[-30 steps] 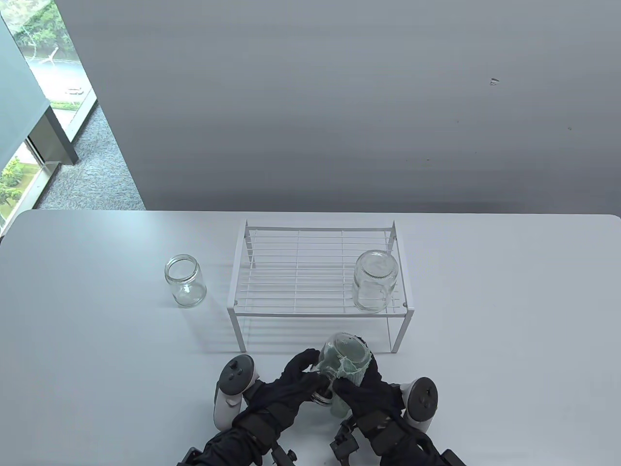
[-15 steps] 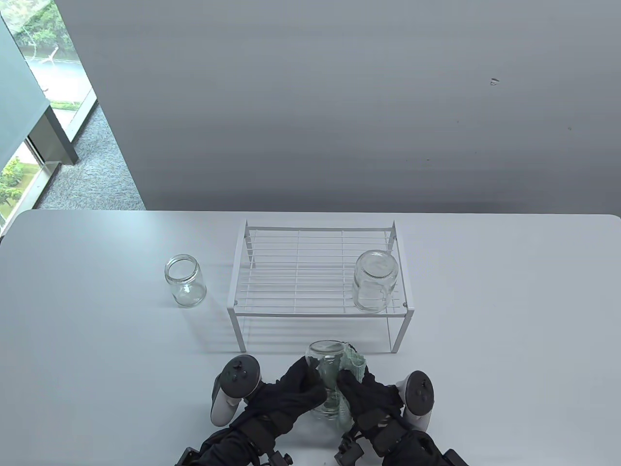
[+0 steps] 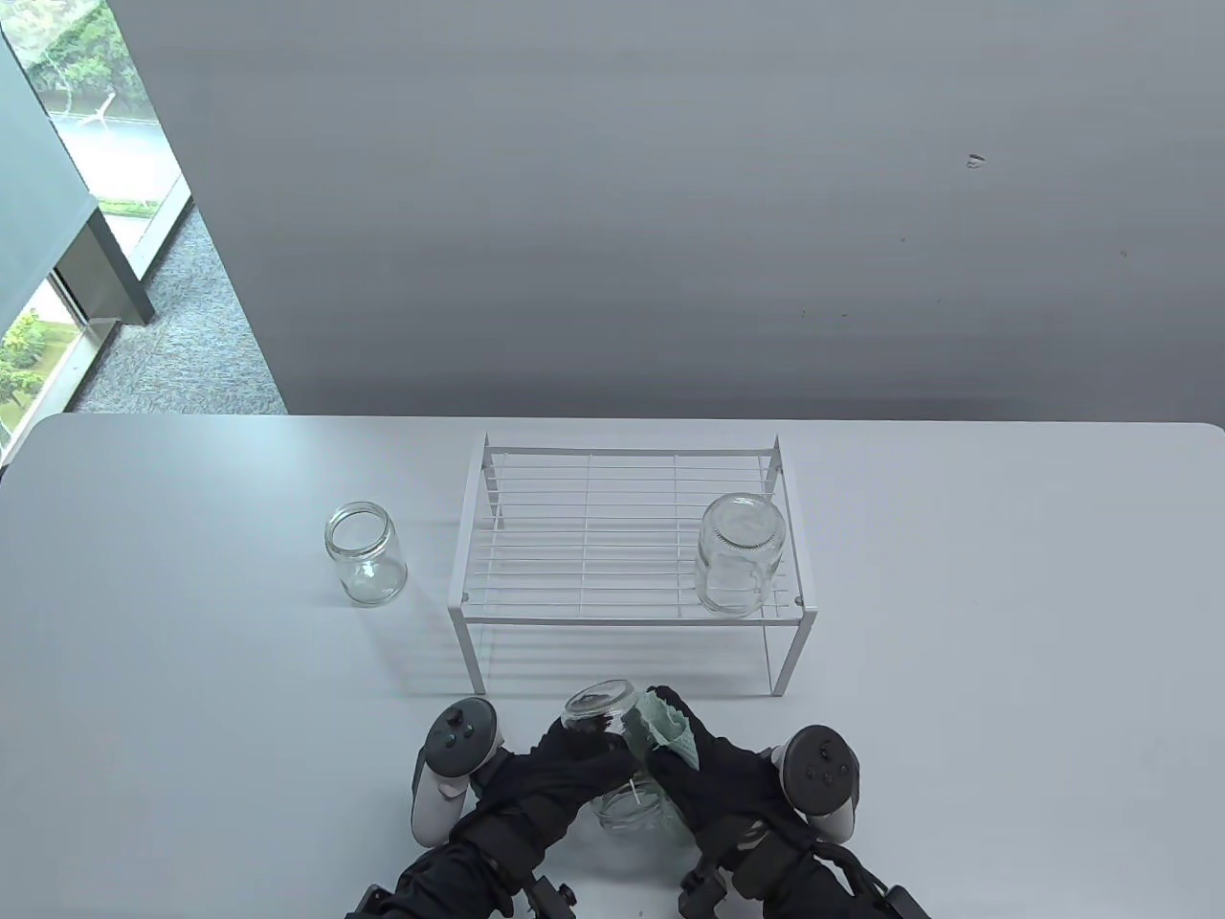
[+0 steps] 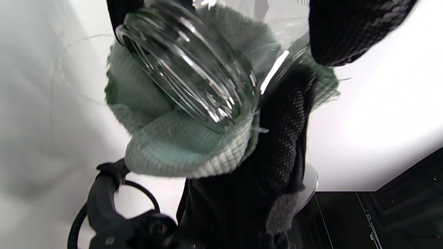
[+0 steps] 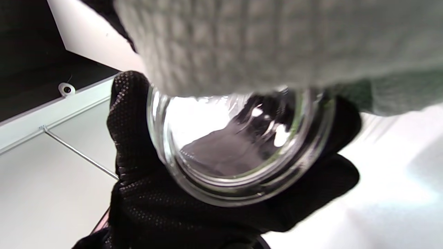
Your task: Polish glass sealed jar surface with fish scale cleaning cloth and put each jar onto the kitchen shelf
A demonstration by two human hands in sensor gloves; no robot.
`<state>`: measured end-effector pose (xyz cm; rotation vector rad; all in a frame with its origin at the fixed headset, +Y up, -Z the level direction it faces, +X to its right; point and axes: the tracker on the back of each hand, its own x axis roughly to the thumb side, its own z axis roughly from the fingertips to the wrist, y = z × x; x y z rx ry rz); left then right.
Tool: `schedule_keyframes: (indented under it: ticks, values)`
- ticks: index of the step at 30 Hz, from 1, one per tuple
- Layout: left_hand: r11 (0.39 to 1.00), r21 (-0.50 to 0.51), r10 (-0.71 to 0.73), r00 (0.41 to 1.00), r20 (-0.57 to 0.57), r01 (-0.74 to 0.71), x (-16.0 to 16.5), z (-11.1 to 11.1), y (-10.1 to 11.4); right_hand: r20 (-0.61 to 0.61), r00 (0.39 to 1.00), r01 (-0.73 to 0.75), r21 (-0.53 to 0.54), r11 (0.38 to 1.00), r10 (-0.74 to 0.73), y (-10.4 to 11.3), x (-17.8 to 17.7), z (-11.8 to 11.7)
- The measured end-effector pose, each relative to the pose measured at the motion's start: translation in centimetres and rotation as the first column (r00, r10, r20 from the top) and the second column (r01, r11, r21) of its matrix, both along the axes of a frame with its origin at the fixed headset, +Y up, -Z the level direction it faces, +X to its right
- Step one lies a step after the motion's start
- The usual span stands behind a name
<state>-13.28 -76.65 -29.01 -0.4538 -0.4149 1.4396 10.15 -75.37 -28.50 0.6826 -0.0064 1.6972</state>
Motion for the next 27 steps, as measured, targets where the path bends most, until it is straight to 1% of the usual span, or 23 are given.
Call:
schedule_keyframes:
  ticks: [3,5,6,7,8,11,13,16,20,24,27]
  values:
    - [0.999,0.043,0.006,0.999,-0.042,-0.005,-0.6,-0.1,0.8,-0.030,0.999,-0.044,0.008,0.999,0.044,0.0,0.3,-0.1]
    - [0.995,0.101,-0.006,0.997,-0.081,0.014,-1.0,-0.2,1.6,-0.042,0.997,-0.066,0.012,0.998,0.067,0.0,0.4,-0.3]
    - [0.987,0.153,-0.028,0.995,-0.100,0.043,-1.3,-0.2,2.2,-0.052,0.995,-0.086,0.015,0.996,0.086,-0.1,0.4,-0.3]
    - [0.981,0.185,-0.039,0.993,-0.111,0.059,-1.5,-0.2,2.7,-0.059,0.993,-0.104,0.017,0.994,0.105,-0.1,0.5,-0.4]
    - [0.970,0.232,-0.049,0.991,-0.124,0.077,-1.7,-0.1,3.4,-0.075,0.986,-0.145,0.024,0.989,0.146,-0.2,0.5,-0.5]
    - [0.942,0.324,-0.044,0.987,-0.154,0.092,-2.2,0.0,5.1,-0.105,0.970,-0.220,0.024,0.975,0.221,-0.4,0.5,-0.6]
    - [0.909,0.403,-0.032,0.980,-0.197,0.111,-2.6,-0.1,6.7,-0.117,0.955,-0.274,0.018,0.962,0.274,-0.5,0.6,-0.8]
    - [0.864,0.479,-0.031,0.967,-0.252,0.153,-2.6,-0.6,8.4,-0.126,0.953,-0.278,-0.006,0.961,0.275,-0.6,0.7,-0.9]
    - [0.826,0.522,-0.043,0.946,-0.321,0.215,-1.7,-2.1,10.3,-0.128,0.952,-0.284,-0.029,0.958,0.278,-0.8,1.0,-1.1]
    - [0.815,0.518,-0.057,0.924,-0.378,0.262,-0.4,-4.3,11.8,-0.126,0.945,-0.307,-0.030,0.951,0.302,-0.8,1.4,-1.2]
    - [0.814,0.486,-0.106,0.904,-0.415,0.318,0.5,-6.1,12.1,-0.123,0.942,-0.319,-0.028,0.947,0.313,-0.7,1.6,-1.3]
